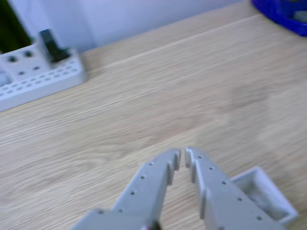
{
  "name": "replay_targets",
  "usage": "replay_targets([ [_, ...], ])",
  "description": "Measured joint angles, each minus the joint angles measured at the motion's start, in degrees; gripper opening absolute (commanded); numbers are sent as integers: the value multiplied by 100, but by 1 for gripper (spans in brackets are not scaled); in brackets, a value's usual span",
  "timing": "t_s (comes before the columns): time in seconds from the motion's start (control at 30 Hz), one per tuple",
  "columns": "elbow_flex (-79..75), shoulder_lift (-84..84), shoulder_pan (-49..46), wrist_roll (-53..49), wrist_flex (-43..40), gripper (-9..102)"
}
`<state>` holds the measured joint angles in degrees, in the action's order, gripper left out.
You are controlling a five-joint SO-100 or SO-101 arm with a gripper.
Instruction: Grasp a peg and put it in the crate.
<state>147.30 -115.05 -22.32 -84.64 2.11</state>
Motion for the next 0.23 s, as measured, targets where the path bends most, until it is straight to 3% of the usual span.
replay_targets([
  [0.23,0,-1169,1011,0,-1529,-1],
])
